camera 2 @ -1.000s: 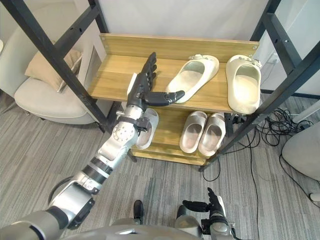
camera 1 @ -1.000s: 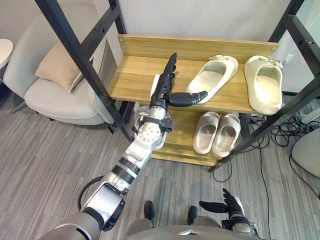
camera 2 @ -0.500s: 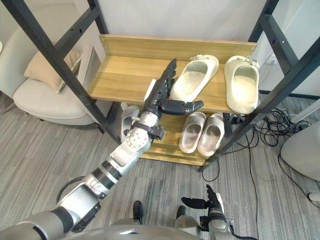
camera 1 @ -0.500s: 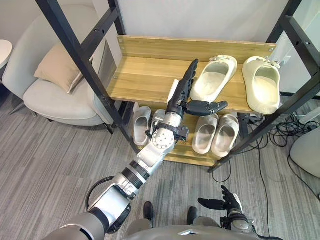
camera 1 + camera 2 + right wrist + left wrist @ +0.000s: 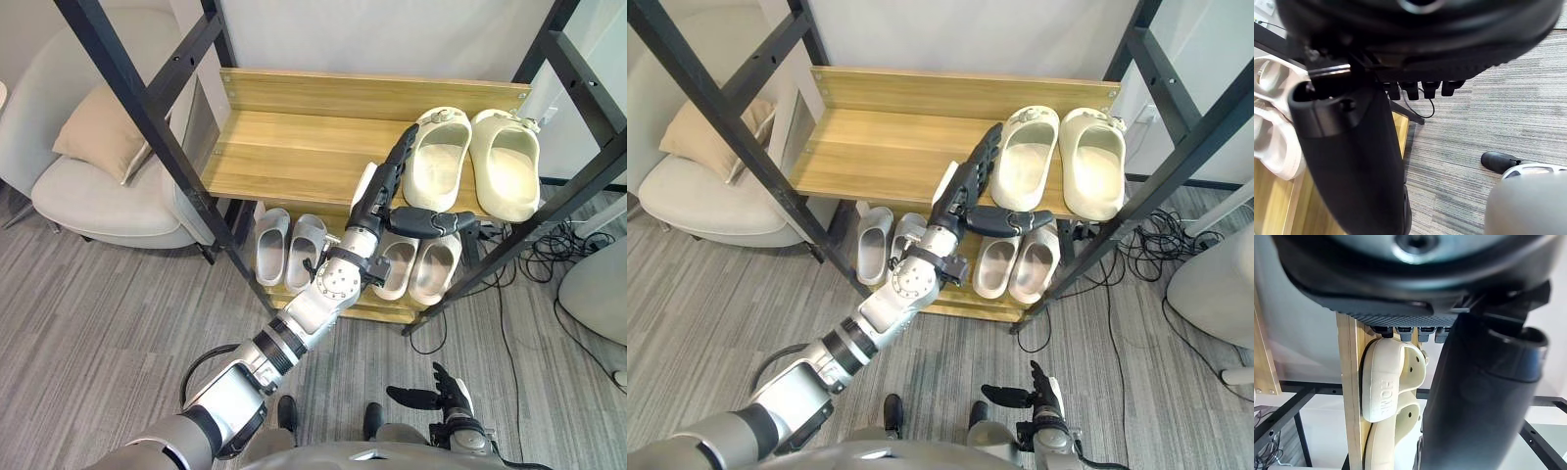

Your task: Organize the slippers on the shoe rack

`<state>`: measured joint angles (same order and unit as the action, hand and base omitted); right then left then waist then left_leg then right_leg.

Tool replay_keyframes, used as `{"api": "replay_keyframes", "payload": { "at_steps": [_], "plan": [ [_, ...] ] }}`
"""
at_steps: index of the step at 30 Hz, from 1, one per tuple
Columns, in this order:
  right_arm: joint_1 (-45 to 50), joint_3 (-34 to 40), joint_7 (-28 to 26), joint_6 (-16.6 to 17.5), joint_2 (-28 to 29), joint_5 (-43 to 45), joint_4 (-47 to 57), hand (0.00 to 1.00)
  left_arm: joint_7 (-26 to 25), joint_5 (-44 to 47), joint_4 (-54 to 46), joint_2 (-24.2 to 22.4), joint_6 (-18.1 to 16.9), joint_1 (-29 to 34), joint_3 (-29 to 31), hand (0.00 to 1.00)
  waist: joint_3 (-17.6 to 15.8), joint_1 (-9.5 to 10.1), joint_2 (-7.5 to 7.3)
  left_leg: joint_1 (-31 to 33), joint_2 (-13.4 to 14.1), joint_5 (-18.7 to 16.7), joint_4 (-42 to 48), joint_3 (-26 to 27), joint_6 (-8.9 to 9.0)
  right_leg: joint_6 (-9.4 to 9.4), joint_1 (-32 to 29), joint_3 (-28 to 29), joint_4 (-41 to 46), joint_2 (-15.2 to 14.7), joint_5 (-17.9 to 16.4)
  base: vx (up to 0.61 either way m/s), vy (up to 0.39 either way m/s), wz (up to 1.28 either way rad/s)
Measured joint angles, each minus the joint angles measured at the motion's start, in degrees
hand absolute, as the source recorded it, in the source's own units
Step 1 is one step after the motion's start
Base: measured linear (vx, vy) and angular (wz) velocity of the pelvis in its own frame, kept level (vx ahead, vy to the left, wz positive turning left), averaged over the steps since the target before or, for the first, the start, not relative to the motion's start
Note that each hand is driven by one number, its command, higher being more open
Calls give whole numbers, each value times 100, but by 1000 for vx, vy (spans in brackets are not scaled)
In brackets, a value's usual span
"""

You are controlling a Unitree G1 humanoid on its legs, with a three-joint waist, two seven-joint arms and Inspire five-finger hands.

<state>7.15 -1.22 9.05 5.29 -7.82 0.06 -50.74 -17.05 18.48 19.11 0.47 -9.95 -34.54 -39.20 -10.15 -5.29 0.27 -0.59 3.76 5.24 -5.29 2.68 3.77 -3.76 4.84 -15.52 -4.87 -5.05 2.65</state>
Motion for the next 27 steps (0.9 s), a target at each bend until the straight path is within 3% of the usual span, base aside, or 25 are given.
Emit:
{"api": "replay_keyframes", "payload": {
  "at_steps": [20,27],
  "plan": [
    [-24,2,-1,2,26,0,52,100,19,-124,48,-89,12,-68,-16,100,-14,-1,-23,35,-12,-15,-3,-8,-4,-2,-29,-11,-13,1,-4,0,1,0],
    [-156,0,-28,2,100,1,44,100,232,-220,7,82,80,-101,590,100,-9,-8,-16,73,-4,-6,15,-53,-9,4,-47,-48,6,-2,-8,0,0,2]
  ]
}}
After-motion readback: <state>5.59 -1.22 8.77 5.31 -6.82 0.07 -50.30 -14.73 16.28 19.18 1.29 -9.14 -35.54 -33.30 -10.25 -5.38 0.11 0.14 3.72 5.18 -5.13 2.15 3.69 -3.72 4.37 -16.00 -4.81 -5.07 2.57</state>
